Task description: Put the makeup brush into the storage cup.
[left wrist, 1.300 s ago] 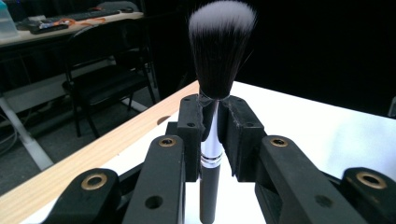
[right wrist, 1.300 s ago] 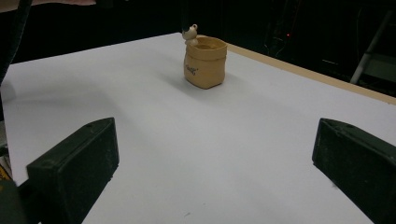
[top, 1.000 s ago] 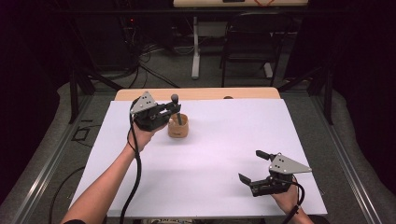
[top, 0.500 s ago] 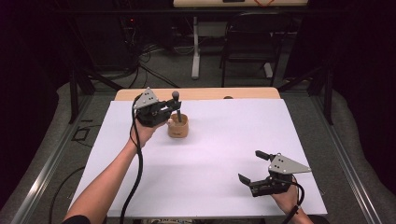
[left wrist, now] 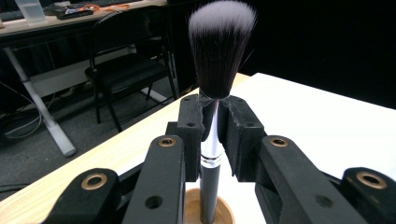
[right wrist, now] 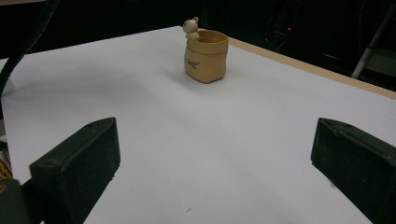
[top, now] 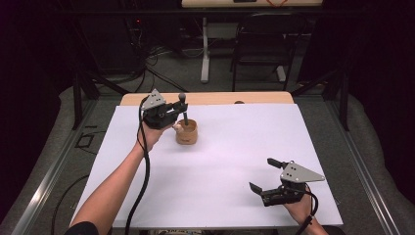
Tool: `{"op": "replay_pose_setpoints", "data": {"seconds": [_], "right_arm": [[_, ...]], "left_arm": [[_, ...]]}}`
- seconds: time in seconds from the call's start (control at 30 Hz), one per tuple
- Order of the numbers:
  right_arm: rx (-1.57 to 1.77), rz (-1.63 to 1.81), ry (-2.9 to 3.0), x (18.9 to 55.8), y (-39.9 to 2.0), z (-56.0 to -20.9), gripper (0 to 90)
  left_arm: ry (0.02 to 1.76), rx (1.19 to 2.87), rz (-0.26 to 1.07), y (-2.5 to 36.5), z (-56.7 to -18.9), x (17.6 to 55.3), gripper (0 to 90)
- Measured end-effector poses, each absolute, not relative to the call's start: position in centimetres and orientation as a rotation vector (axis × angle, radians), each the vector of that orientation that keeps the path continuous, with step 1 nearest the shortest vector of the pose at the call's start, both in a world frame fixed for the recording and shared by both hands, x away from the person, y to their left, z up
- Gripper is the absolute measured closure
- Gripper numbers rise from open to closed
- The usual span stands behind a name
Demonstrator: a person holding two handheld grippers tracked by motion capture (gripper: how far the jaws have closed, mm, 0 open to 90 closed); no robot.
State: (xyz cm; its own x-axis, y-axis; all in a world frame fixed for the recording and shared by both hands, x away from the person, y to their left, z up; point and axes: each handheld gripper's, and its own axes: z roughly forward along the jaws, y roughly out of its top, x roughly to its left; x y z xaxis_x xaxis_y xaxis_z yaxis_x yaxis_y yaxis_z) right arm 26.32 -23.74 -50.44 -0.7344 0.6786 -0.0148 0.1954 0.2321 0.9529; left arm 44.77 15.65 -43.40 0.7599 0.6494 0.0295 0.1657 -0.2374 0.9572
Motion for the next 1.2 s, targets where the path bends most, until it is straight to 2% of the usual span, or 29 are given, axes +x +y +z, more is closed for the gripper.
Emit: {"op": "replay_pose_setpoints", "data": {"seconds": [1.2], "right_arm": [[0.804,1.493,2.100,26.3,-23.5,-50.5,2.2]], "left_arm": [[0.719,1.824,0.492,15.2,-46.6,46.2,77.2]]}}
